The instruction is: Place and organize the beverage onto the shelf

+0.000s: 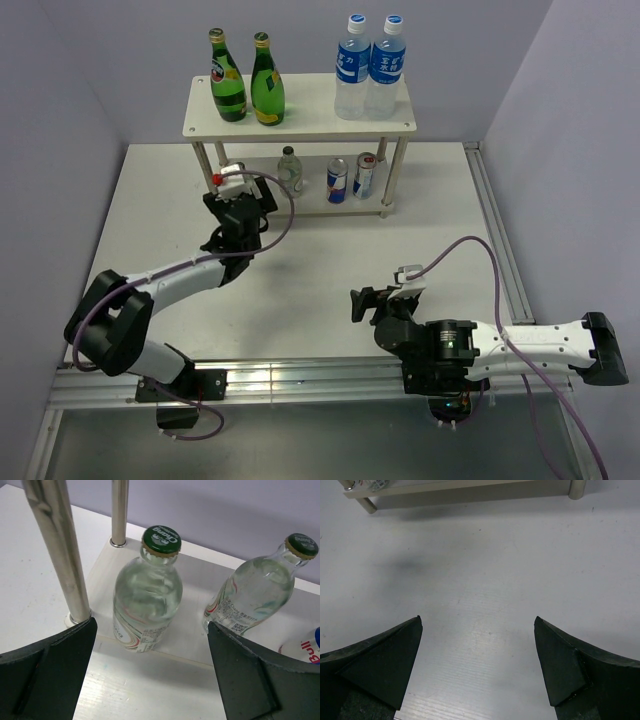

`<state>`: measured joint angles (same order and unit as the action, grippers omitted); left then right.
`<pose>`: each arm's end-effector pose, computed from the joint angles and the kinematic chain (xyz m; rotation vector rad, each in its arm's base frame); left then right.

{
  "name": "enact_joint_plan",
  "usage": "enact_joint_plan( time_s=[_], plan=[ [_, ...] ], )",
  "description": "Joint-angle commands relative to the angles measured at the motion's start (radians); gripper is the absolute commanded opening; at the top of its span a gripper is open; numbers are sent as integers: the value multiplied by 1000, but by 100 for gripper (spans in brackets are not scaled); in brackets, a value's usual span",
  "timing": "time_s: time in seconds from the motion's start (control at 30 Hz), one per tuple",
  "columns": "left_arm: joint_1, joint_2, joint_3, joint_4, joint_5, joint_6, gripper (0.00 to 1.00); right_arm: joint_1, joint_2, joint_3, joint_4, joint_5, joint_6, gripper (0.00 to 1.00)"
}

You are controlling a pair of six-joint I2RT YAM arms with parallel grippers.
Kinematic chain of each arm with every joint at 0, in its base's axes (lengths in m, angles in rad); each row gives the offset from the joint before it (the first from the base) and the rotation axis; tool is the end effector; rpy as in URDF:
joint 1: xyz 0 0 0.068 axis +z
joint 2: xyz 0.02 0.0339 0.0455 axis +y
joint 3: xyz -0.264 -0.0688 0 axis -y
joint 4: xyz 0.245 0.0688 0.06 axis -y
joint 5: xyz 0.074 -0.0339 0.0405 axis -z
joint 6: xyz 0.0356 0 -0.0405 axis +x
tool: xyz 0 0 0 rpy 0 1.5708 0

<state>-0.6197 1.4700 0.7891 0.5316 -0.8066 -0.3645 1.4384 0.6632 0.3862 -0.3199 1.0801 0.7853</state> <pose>0.2747 -0.1644 0.2539 -0.3725 1.6322 -0.0482 0.0495 0.1337 0.2157 -0.0356 1.8546 0.3697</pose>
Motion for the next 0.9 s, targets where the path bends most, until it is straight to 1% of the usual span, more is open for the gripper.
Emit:
enact_joint_plan(
  time_s=[0.0, 0.07, 0.1, 0.17, 0.2, 0.23, 0.27, 0.3, 0.37, 0.4, 0.43, 0.47, 0.5, 0.53, 0.57, 0.6, 0.63, 0.67, 0.7, 0.77, 0.8, 0.87],
  plan=[
    [5, -55, -7, -33, 1, -17, 99, 7, -16, 16, -2, 50, 35, 100],
    [-8, -94, -40, -38, 27, -21, 99, 7, -16, 13, 2, 53, 34, 100],
    [-15, -140, -53, -71, 49, -27, 99, 5, -16, 14, 1, 55, 34, 100],
    [-60, -193, -80, -137, 50, -62, 99, 5, -7, 17, -1, 60, 35, 100],
    [-81, -247, -88, -171, 52, -74, 99, 5, -4, 19, -2, 60, 34, 100],
    [-128, -275, -85, -283, 55, -106, 100, 5, -1, 25, -4, 66, 37, 100],
    [-152, -301, -77, -350, 58, -128, 99, 5, 7, 32, -19, 64, 40, 100],
    [-191, -353, -58, -489, 79, -158, 99, 5, 9, 43, -34, 61, 58, 100],
    [-222, -405, -34, -626, 98, -178, 99, 5, 12, 101, -95, 28, 71, 100],
    [-233, -460, -7, -703, 95, -189, 98, 5, 13, 129, -119, 17, 72, 100],
    [-248, -490, 7, -816, 81, -207, 98, 7, 13, 198, -140, 9, 69, 100],
    [-253, -520, 24, -869, 78, -208, 98, 7, 12, 241, -193, 6, 62, 100],
    [-255, -583, 56, -904, 64, -206, 98, 7, 9, 282, -217, 9, 39, 100],
    [-259, -614, 73, -938, 29, -238, 99, 5, 6, 366, -237, 14, 16, 100],
    [-282, -646, 87, -970, -56, -260, 99, 7, -3, 408, -261, 21, -15, 100],
    [-304, -705, 99, -958, -30, -237, 99, 5, -10, 445, -266, 33, -90, 100],
    [-311, -729, 111, -947, -16, -196, 99, 5, -14, 509, -271, 38, -127, 100],
    [-311, -755, 133, -996, -38, -215, 99, 5, -19, 540, -280, 46, -189, 100],
    [-311, -763, 174, -1019, -49, -231, 99, 4, -19, 572, -292, 59, -213, 100],
    [-311, -766, 212, -1035, -30, -192, 99, 4, -17, 663, -347, 69, -250, 100],
    [-311, -748, 273, -1097, -13, -191, 99, 2, -19, 689, -357, 60, -271, 100],
    [-311, -715, 324, -1151, 13, -185, 99, 2, -25, 746, -376, 21, -311, 100]
  ],
)
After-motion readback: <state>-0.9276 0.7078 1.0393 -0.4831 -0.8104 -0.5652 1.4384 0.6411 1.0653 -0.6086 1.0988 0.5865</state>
